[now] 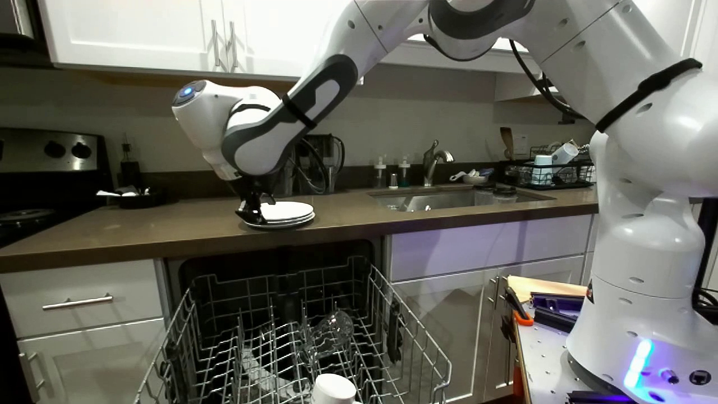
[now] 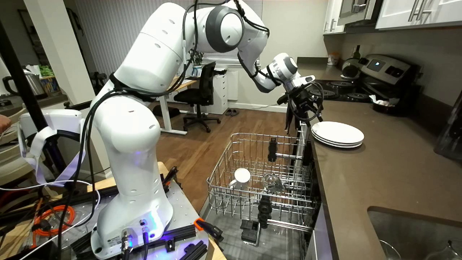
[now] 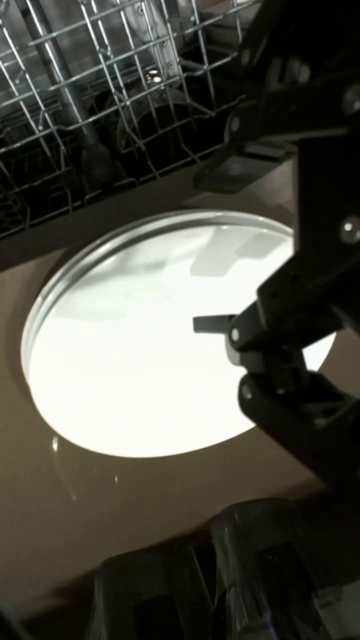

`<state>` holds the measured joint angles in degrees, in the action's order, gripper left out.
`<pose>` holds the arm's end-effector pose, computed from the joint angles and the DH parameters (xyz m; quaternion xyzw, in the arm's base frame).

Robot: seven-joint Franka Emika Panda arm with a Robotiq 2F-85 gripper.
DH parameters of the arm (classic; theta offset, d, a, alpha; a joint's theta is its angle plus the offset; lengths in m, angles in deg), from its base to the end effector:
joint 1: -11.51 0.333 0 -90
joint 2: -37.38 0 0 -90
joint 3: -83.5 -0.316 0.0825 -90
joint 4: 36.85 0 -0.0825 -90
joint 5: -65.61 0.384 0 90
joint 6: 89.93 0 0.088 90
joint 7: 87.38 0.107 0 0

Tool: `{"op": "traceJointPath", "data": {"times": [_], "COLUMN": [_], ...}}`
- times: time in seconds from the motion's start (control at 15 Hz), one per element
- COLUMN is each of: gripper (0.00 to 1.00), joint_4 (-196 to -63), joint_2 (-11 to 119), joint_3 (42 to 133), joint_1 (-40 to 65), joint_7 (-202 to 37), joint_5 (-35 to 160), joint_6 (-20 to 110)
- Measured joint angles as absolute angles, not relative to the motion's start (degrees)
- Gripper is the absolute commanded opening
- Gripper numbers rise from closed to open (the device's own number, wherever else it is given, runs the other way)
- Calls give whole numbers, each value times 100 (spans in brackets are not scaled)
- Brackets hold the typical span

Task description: Pick up the plate from the plate holder and put it on top of other the plates on the kitchen base top

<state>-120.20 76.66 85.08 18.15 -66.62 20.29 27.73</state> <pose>0.7193 0.0289 0.2879 0.9366 0.0687 0.0367 0.3418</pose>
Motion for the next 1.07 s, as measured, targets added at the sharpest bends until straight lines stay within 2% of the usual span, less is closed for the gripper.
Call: {"op": "traceJointPath", "data": {"times": [0.4,0.73,1.07], "gripper": [69,71,65], "joint_4": [-12541,-13668,-15157], "joint_2": [7110,6034,4744], "joint_3": [8475,8164,7736], "joint_1": [1812,1797,1795], "joint_7": [-7034,-7838,-8990], "joint_5": [2604,3710,5233], "joint_6": [3218,3817,4287]}}
